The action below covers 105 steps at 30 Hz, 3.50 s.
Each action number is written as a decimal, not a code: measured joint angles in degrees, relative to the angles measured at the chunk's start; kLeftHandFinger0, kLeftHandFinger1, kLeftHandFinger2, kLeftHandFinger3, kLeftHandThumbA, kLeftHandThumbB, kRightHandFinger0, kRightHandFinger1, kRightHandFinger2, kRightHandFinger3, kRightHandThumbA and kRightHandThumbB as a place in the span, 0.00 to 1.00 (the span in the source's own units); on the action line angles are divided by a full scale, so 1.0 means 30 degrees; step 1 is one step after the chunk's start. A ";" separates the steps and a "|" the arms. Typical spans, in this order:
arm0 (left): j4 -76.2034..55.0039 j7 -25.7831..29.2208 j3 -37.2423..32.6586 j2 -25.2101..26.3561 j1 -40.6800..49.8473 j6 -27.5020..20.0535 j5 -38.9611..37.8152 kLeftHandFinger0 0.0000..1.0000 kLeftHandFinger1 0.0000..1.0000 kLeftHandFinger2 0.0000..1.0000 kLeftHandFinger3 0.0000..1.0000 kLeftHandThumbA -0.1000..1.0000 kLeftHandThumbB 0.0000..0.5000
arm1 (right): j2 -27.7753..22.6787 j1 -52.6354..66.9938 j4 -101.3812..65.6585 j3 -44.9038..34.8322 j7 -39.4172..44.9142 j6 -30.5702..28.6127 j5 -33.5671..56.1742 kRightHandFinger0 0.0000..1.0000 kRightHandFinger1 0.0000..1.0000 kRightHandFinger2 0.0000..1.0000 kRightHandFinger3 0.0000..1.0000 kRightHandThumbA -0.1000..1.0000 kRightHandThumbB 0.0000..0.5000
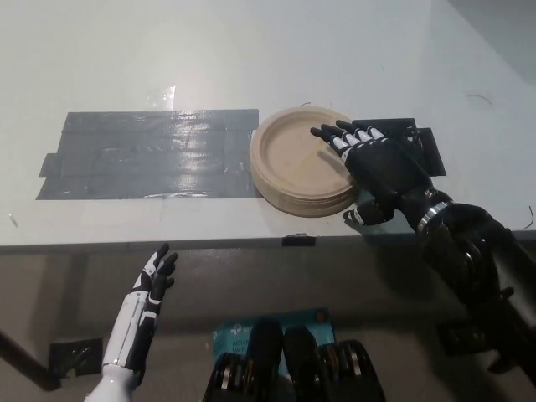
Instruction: A stack of plates is kept in the middle of the desk close to the robot and the robot grabs the stack with its right hand, picks it up and hands it to a person.
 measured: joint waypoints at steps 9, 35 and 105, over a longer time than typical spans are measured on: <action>-0.0014 -0.0112 0.0003 0.0000 -0.0033 0.0062 -0.0031 1.00 1.00 1.00 1.00 1.00 0.00 | -0.0039 -0.0074 0.0863 0.0503 -0.0005 -0.0029 -0.0670 1.00 1.00 1.00 1.00 0.97 1.00; -0.0005 -0.0120 0.0006 0.0011 -0.0355 0.0244 -0.0033 1.00 1.00 1.00 1.00 1.00 0.00 | 0.0629 -0.2498 0.8834 0.5081 -0.9094 -0.2127 -0.4352 0.00 0.00 0.17 0.40 0.00 0.71; -0.0080 -0.0124 -0.0403 0.0119 -0.0498 0.0476 -0.0116 1.00 1.00 1.00 1.00 1.00 0.00 | 0.0579 -0.1559 0.1167 0.1831 -0.7864 -0.2349 -0.4196 1.00 1.00 1.00 1.00 0.78 0.99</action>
